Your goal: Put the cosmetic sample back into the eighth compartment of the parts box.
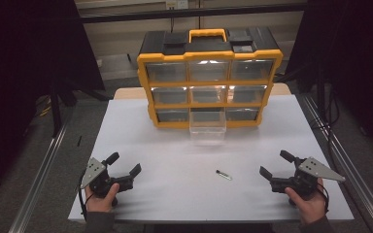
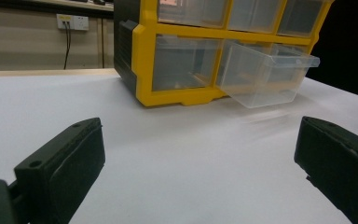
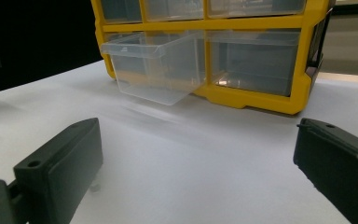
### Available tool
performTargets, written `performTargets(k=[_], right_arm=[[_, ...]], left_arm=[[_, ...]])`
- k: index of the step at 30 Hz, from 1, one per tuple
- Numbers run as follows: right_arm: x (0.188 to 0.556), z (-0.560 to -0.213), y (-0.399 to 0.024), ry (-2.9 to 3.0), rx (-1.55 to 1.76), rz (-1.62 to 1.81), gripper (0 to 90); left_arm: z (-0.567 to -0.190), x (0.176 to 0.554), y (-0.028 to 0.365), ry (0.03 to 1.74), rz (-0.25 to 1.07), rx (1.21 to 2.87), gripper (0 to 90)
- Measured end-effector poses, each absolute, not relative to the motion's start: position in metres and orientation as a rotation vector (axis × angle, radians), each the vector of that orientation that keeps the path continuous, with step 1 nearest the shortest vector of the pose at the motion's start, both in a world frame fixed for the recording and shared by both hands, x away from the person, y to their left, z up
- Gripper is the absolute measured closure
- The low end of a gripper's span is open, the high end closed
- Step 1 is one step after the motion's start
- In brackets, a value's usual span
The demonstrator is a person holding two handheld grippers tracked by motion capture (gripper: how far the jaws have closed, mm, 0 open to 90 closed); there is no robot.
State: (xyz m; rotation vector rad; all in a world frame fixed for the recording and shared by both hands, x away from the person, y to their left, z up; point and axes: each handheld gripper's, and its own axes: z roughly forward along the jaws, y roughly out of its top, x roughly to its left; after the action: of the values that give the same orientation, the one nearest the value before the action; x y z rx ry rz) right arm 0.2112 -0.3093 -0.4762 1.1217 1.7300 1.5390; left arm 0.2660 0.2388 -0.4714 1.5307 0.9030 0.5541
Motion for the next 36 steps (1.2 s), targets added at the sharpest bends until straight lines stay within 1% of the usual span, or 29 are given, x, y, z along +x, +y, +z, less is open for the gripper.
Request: performTargets(k=[5, 14, 23, 36], right_arm=[[0.212, -0.476, -0.309, 1.735, 1.121, 1.540, 0.5], [0.216, -0.474, -0.303, 1.769, 1.115, 1.547, 0.6], [0.221, -0.474, -0.298, 1.801, 1.098, 1.542, 0.6], [0.231, -0.471, -0.280, 1.879, 1.058, 1.539, 0.7]], left_arm=[[-0.472, 0.266, 0.237, 0.918, 0.544, 1.501, 1.7], [-0.472, 0.267, 0.239, 0.895, 0.564, 1.565, 1.7], [-0.471, 0.267, 0.239, 0.888, 0.563, 1.562, 1.7], [-0.472, 0.266, 0.238, 0.892, 0.563, 1.564, 1.7]])
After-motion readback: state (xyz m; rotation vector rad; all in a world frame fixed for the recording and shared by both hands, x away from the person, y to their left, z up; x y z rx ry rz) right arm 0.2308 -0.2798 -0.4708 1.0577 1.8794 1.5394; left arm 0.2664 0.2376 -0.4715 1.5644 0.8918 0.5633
